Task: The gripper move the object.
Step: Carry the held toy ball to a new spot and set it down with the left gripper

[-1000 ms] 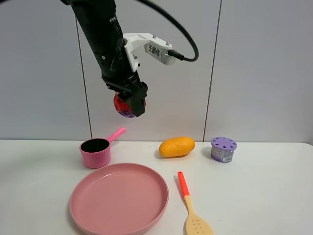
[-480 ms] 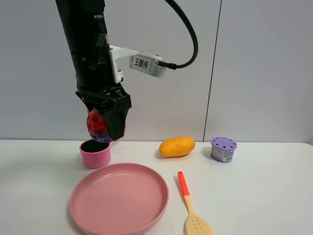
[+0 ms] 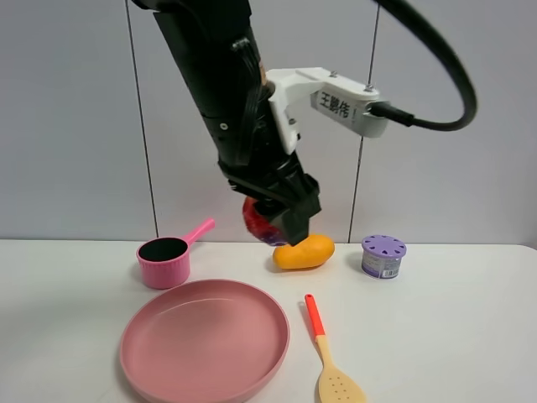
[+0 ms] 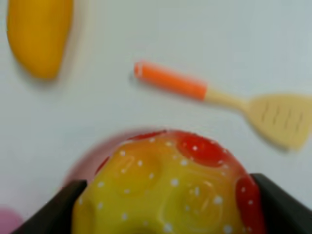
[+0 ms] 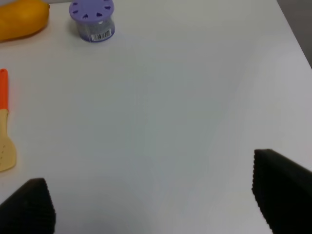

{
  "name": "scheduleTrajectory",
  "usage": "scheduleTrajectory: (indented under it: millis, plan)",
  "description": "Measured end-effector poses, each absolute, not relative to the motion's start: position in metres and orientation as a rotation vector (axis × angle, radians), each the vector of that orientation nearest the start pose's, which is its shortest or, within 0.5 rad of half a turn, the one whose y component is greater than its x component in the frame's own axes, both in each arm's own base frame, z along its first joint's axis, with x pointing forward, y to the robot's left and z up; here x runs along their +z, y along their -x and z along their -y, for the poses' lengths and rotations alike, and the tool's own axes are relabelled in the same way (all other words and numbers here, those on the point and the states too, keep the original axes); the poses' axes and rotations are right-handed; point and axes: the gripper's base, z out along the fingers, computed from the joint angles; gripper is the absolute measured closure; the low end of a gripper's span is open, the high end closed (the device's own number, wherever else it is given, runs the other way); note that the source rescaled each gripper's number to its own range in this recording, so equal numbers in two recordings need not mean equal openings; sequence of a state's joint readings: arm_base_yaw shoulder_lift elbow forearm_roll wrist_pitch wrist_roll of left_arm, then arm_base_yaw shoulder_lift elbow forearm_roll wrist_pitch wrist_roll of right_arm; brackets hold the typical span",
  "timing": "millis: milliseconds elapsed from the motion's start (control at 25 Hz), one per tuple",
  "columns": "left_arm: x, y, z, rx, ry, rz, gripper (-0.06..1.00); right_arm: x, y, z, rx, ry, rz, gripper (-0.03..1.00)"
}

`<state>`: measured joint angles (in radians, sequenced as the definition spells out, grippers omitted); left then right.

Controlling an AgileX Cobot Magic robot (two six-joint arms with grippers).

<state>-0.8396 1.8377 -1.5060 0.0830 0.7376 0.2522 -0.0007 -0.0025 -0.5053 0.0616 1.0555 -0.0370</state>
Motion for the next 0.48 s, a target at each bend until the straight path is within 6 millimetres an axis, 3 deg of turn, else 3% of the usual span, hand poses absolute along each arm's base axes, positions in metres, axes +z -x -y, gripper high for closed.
scheduleTrajectory:
  millis: [200,480]
  plan:
    - [0.255,-0.289,0.326,-0.134,-1.436,-1.991,0.92,0.279,0.006,-0.005,0.05,0.04,-2.03,-0.03]
    - [0.22,-0.311,0.363,-0.179,-1.469,-1.978,0.92,0.279,0.006,-0.005,0.05,0.04,-2.03,-0.03]
